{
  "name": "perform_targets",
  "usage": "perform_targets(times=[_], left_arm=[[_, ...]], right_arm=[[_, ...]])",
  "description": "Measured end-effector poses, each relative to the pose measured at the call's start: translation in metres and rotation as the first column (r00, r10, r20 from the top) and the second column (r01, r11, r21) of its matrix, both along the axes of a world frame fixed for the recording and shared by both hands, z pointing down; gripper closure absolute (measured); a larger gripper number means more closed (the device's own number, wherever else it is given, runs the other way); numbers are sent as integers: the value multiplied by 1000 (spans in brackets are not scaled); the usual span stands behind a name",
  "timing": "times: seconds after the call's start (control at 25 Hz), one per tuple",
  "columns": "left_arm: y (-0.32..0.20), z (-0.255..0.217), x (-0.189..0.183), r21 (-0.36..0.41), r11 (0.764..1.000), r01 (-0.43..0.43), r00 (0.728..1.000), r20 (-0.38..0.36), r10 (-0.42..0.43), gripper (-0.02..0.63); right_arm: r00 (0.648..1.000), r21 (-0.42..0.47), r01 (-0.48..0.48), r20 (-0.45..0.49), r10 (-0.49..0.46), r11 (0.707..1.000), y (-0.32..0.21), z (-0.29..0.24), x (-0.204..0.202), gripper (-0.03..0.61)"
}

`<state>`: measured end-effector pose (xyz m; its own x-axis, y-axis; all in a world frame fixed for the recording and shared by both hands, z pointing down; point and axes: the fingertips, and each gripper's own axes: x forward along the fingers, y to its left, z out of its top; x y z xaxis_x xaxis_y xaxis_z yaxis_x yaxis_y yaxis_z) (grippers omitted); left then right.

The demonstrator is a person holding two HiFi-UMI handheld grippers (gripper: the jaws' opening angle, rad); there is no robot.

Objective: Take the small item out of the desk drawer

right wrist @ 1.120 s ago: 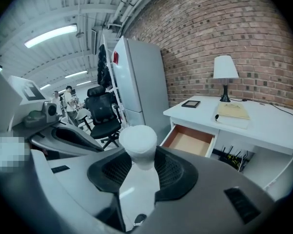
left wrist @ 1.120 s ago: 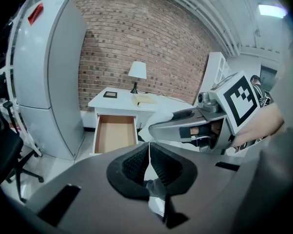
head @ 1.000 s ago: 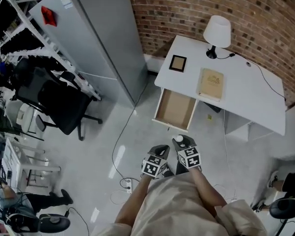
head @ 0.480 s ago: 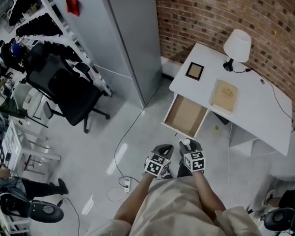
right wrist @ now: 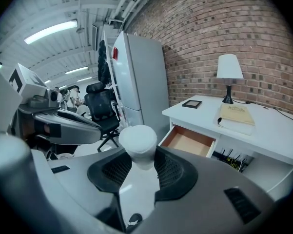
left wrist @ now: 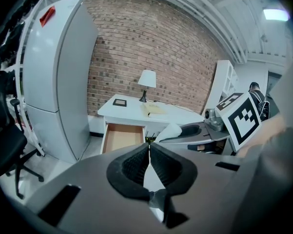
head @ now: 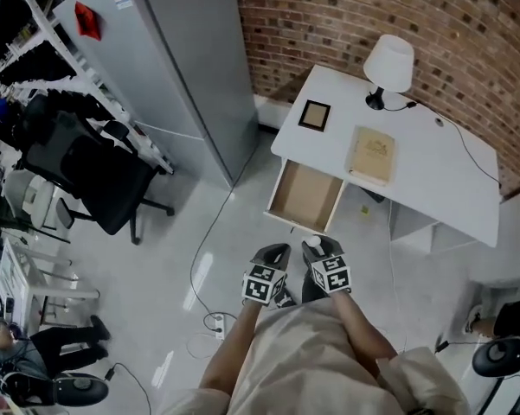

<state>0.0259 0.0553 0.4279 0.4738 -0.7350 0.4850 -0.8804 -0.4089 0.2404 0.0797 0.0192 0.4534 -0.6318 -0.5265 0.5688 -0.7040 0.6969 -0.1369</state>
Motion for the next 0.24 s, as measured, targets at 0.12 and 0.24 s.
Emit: perform_targets(times=[0.12,0.24], left_arm=[[-6,0,2,0,1000,13,1000,-2,-13,592],[-12,2,12,-7,1000,9,1000,-5,-9,592]], right_arm=[[1000,10,8,0,-8,1000,-7,-2,3,413],[1000,16,3,3,-3,1000,-14,-1,12,413]])
